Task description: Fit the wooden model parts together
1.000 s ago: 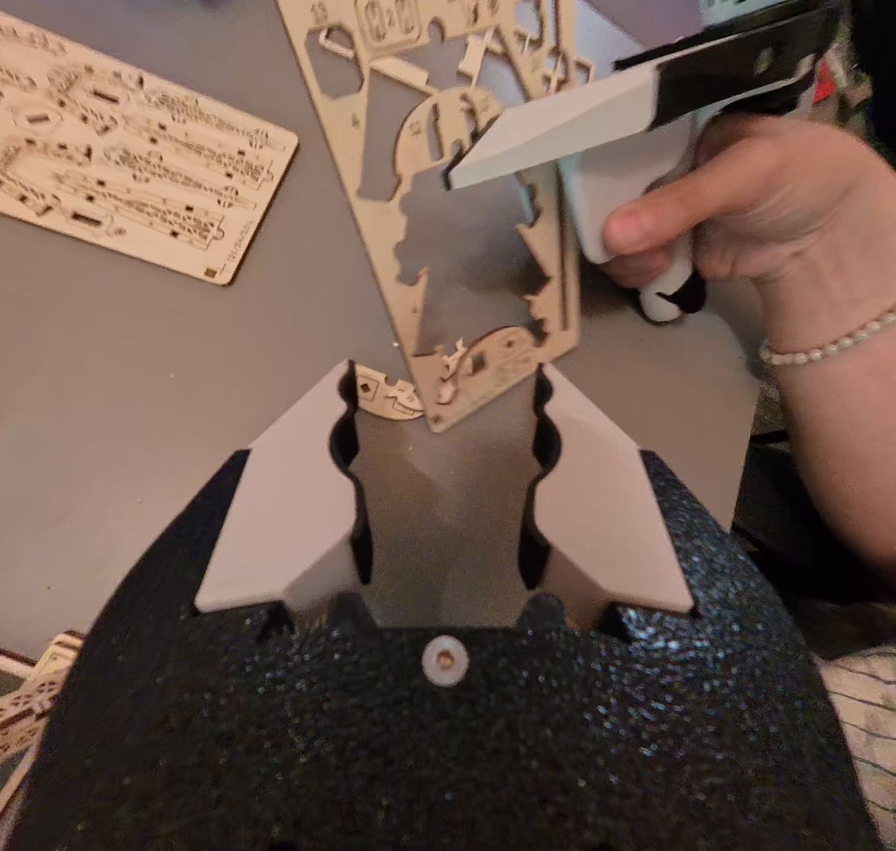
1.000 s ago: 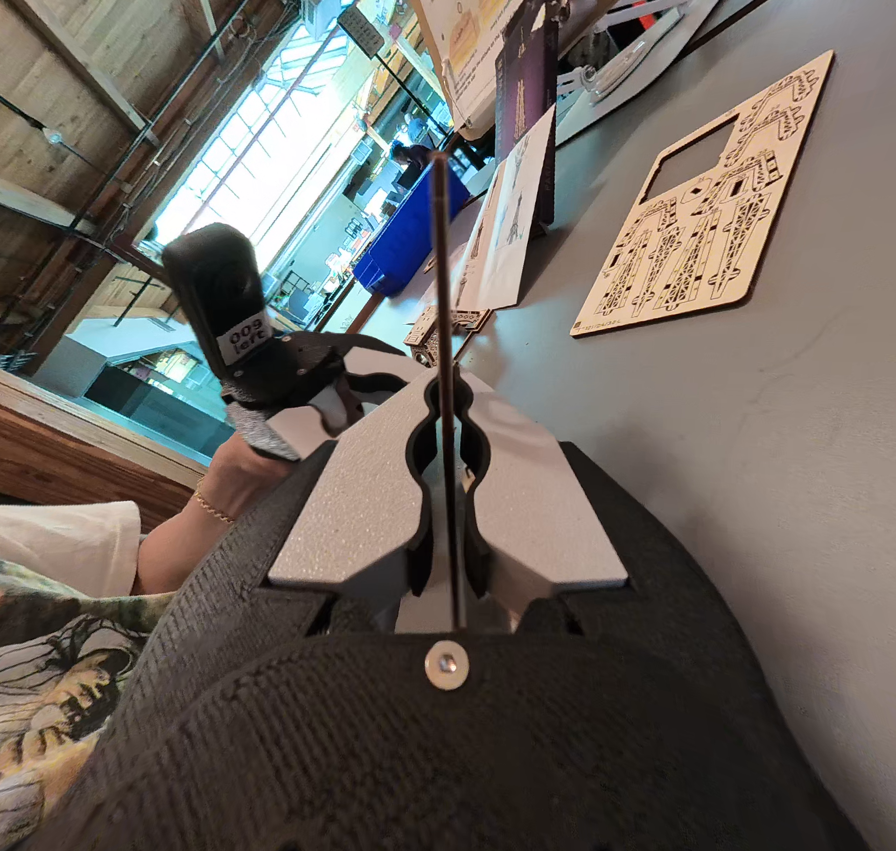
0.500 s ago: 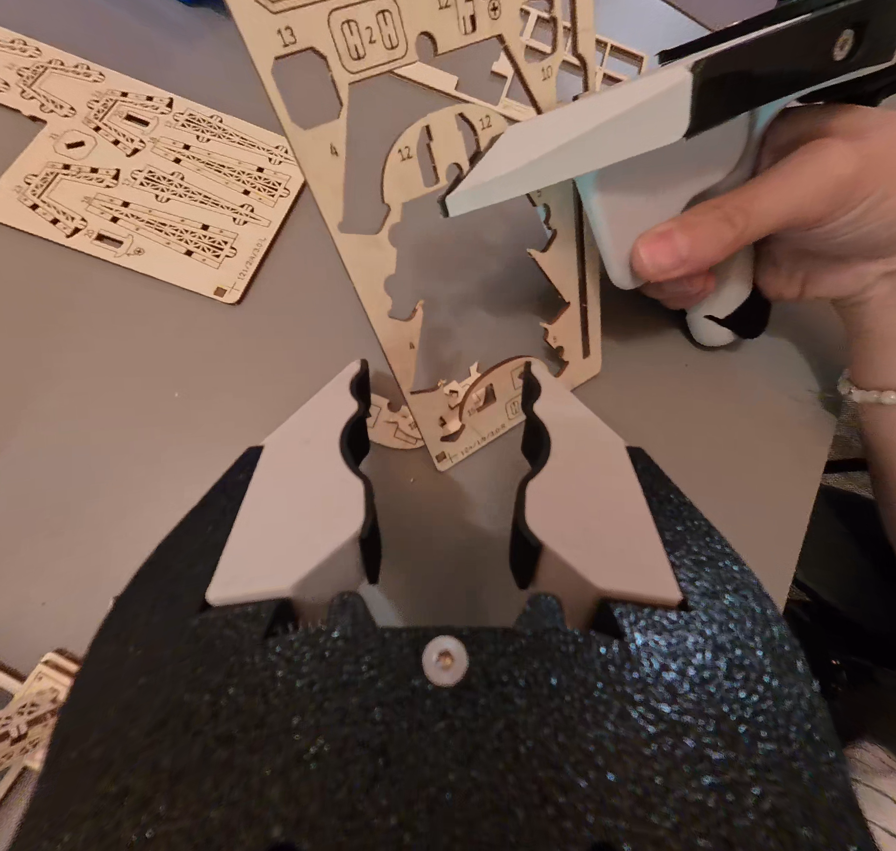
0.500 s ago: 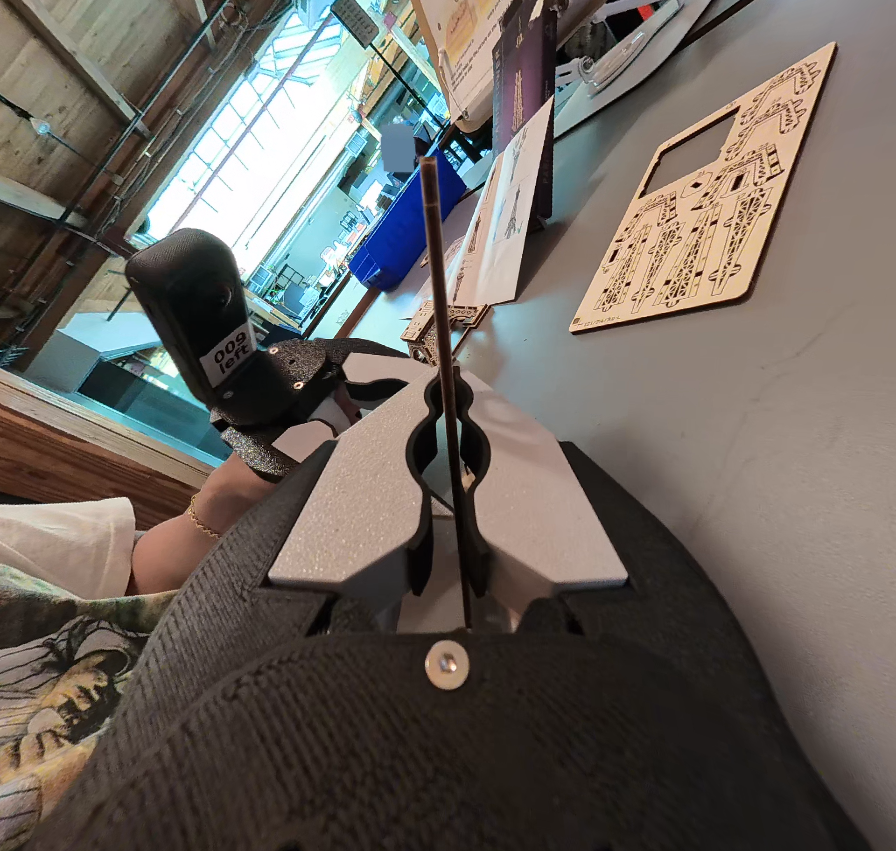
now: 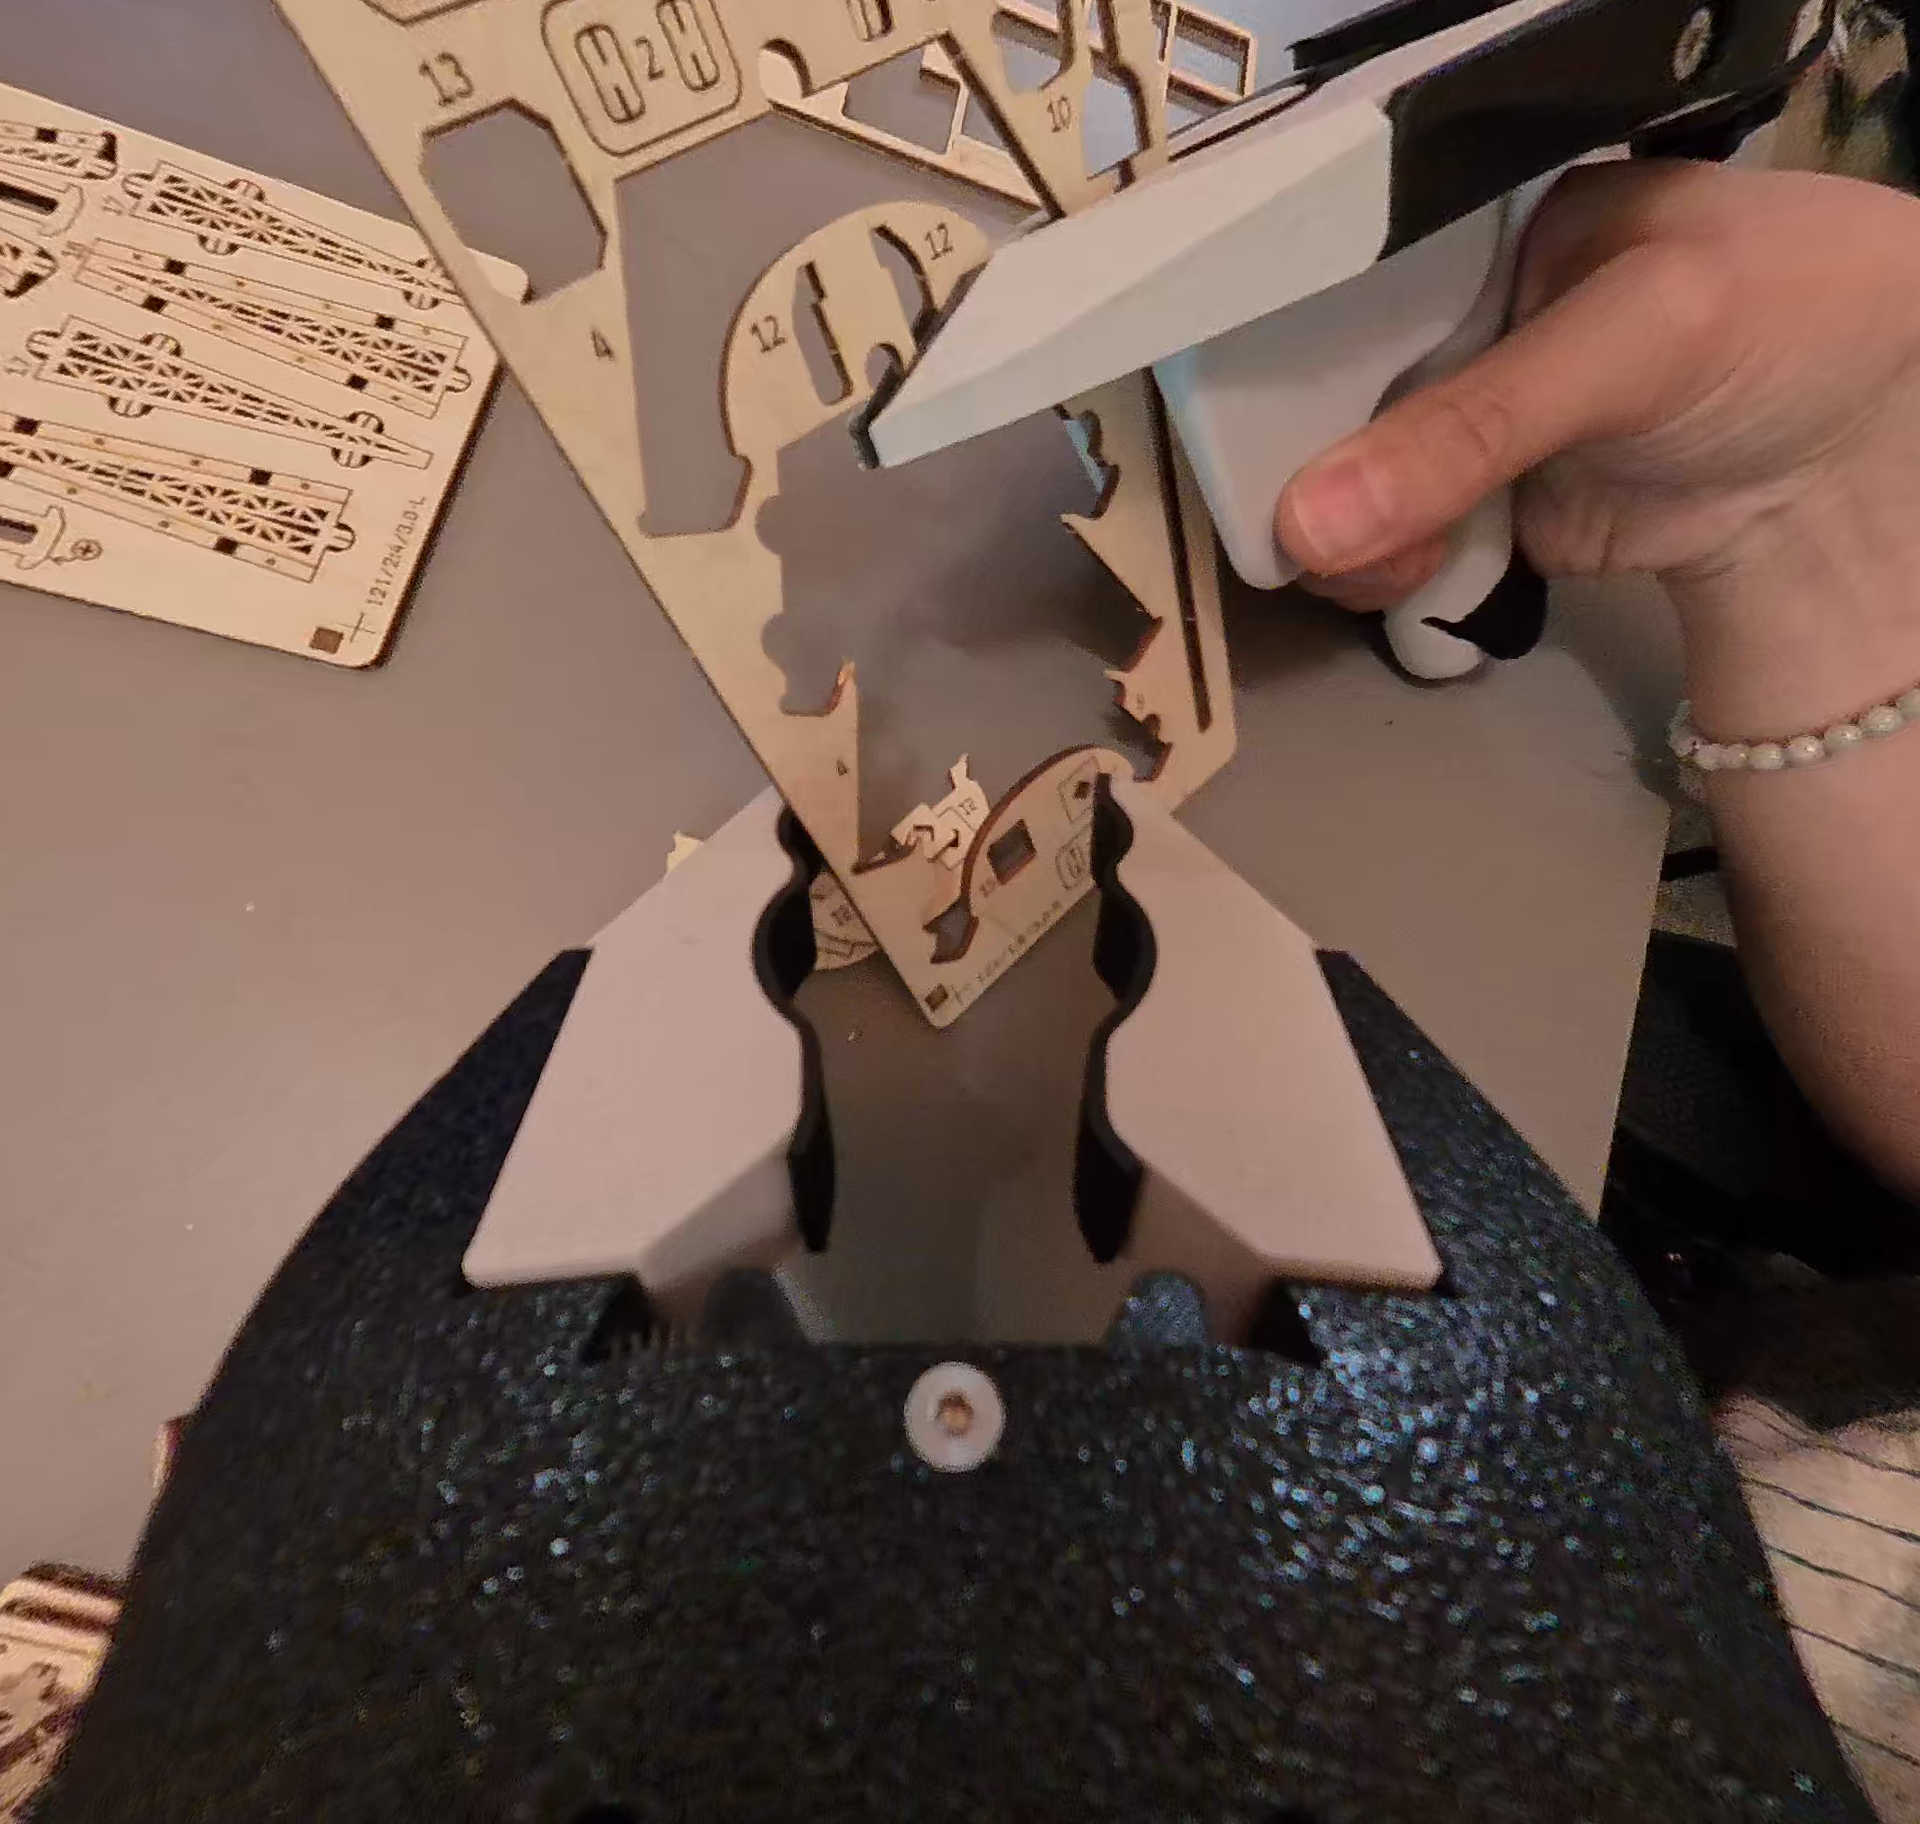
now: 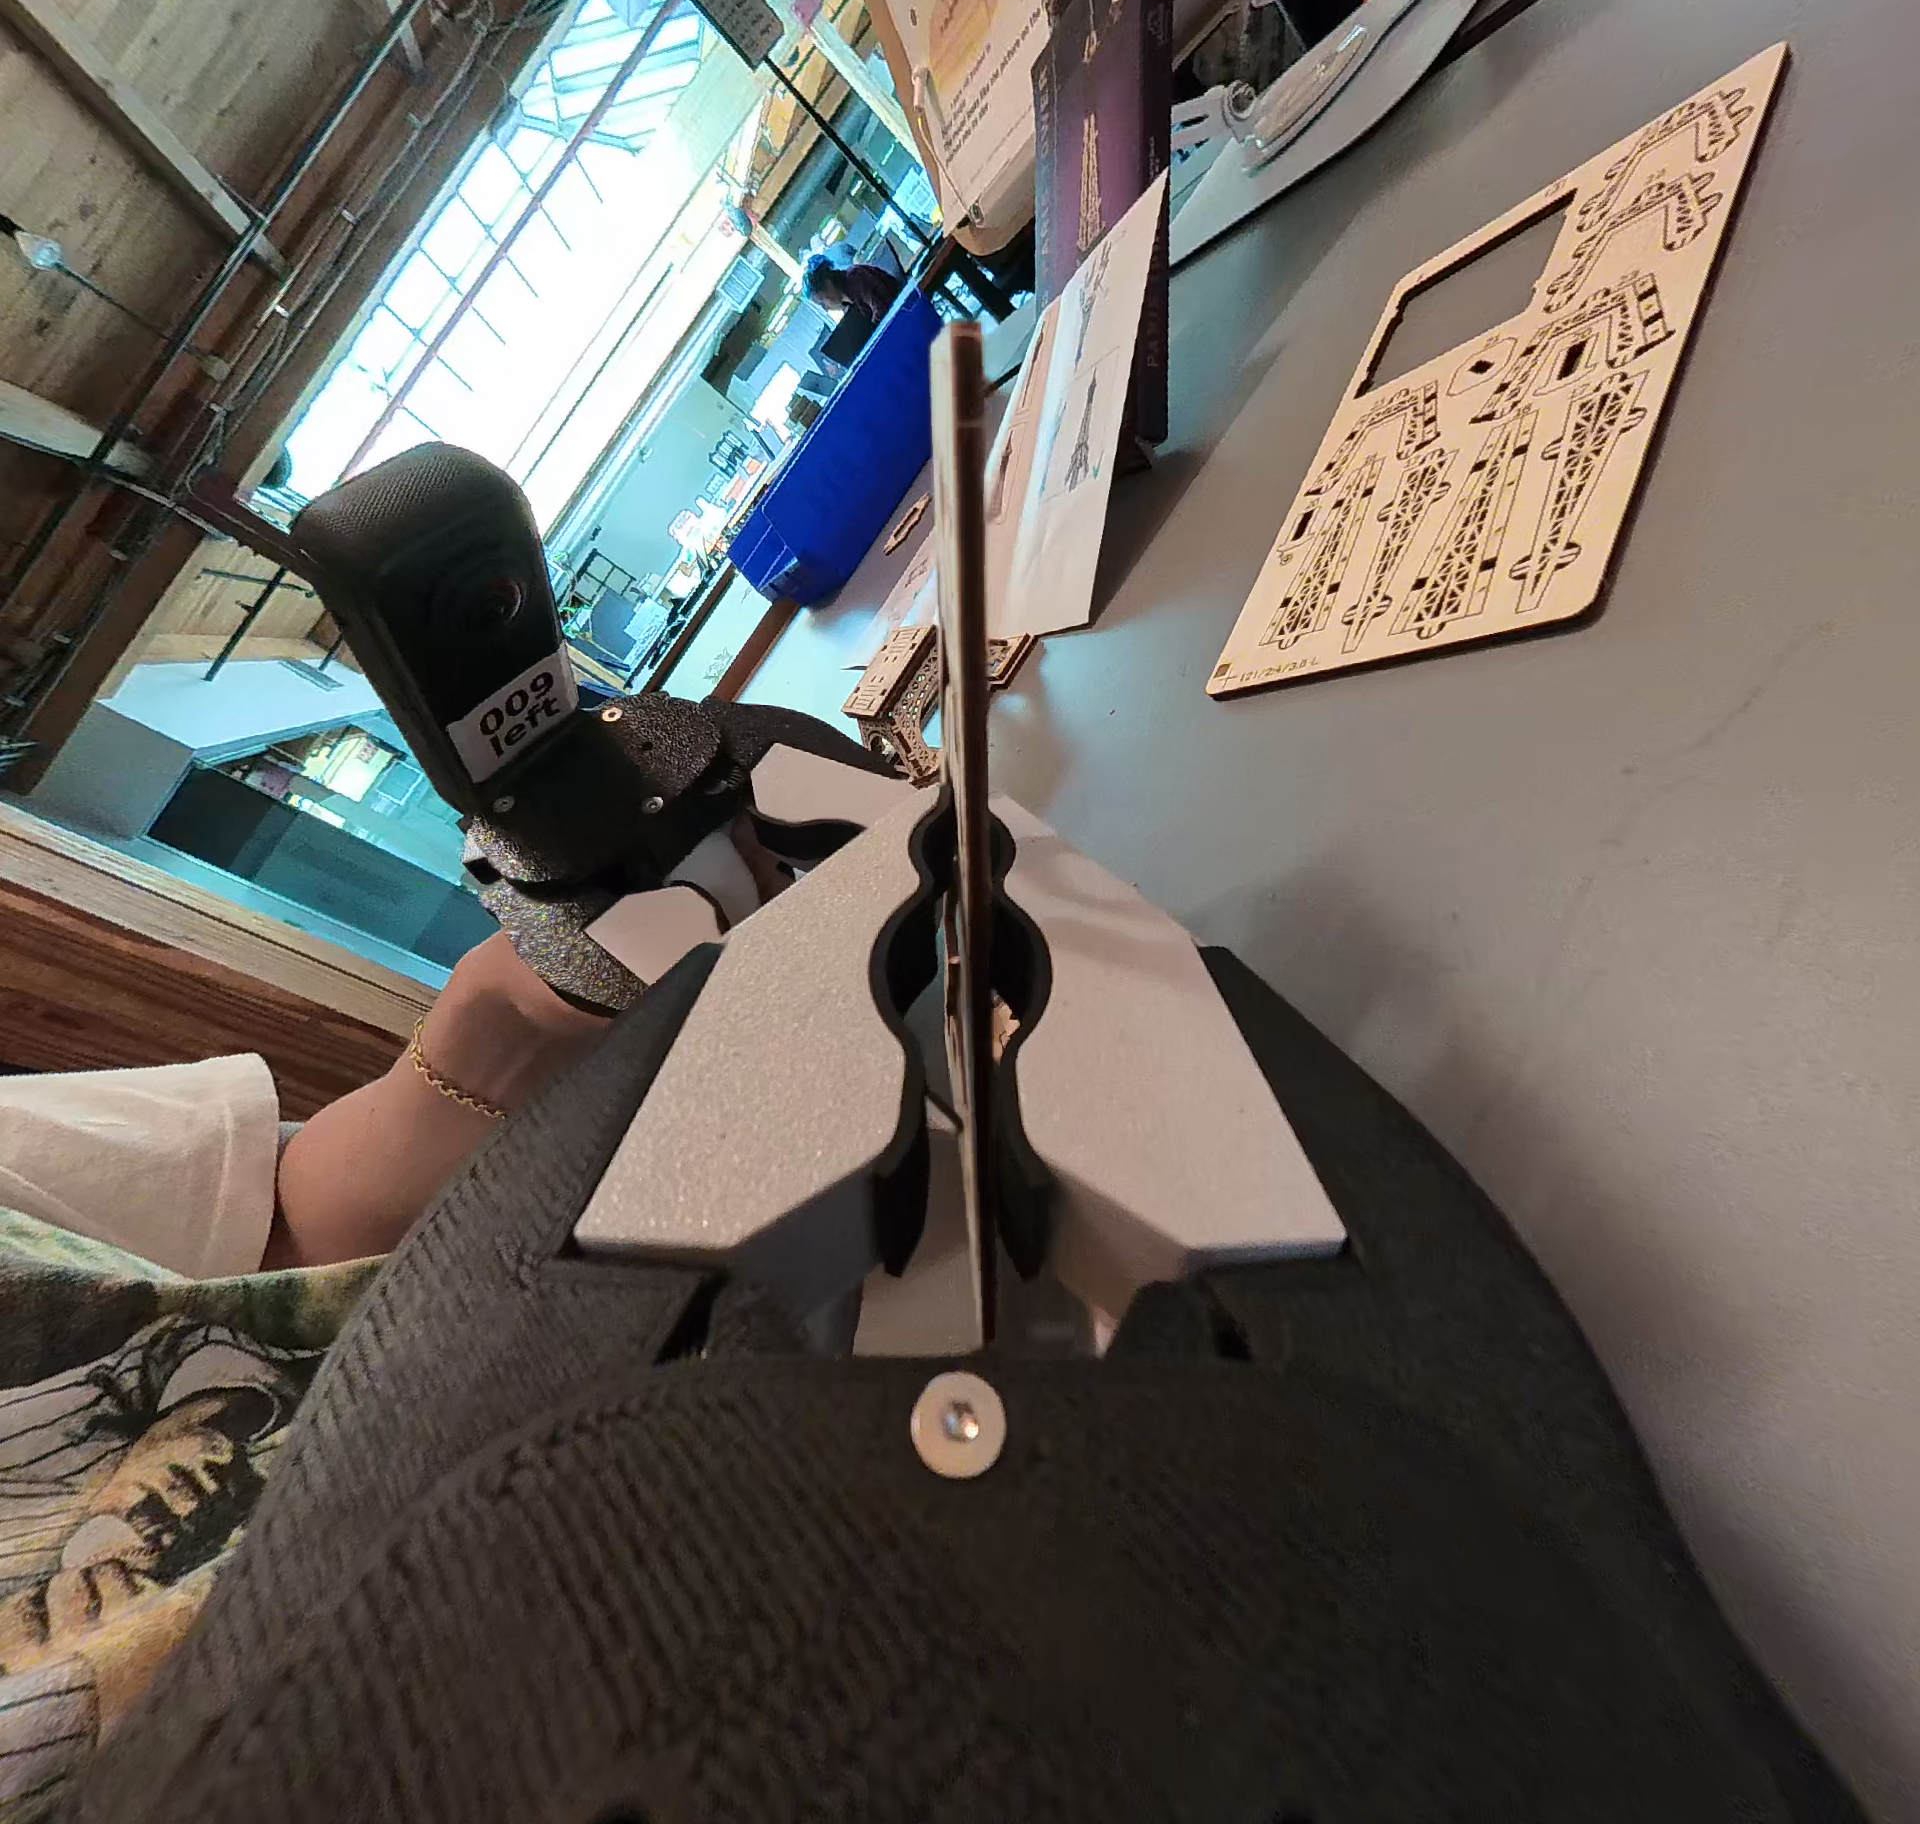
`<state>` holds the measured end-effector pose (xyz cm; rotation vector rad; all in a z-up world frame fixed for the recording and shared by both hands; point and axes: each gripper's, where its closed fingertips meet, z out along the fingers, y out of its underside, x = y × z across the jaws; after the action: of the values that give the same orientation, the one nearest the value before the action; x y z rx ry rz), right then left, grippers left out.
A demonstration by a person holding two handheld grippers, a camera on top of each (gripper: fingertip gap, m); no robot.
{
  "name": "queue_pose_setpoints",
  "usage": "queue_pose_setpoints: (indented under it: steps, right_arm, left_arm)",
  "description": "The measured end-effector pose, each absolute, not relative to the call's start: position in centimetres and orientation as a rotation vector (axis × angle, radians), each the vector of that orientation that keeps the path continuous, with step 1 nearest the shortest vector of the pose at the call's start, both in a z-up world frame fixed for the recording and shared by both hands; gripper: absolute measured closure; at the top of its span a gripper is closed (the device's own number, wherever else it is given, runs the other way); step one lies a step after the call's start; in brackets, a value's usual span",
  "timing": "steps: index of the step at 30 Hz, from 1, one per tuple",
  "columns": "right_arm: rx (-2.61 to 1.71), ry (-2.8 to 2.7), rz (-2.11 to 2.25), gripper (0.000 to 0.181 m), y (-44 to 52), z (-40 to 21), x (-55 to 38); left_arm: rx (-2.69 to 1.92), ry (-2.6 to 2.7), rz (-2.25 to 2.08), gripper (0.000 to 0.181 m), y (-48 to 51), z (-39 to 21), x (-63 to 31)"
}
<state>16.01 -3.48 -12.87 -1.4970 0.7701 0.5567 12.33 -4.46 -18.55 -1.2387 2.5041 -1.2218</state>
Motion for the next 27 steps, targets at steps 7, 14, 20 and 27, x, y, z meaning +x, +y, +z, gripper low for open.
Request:
queue_pose_setpoints:
  steps: [7, 14, 20, 27]
  right_arm:
    - [-1.489, 0.797, 0.543, 0.181, -3.67, -13.02, 16.34]
    - [-1.476, 0.809, 0.532, 0.181, -3.84, -12.98, 16.57]
    - [-1.477, 0.813, 0.529, 0.181, -3.82, -13.03, 16.61]
    - [-1.478, 0.816, 0.529, 0.181, -3.81, -13.06, 16.64]
  left_arm:
    - [-1.321, 2.559, -1.147, 0.134, -4.5, -18.8, 12.46]
    - [-1.362, 2.584, -1.117, 0.136, -4.54, -18.82, 12.61]
    - [-1.38, 2.58, -1.146, 0.138, -4.56, -18.8, 12.59]
    - [-1.382, 2.571, -1.155, 0.138, -4.57, -18.82, 12.61]
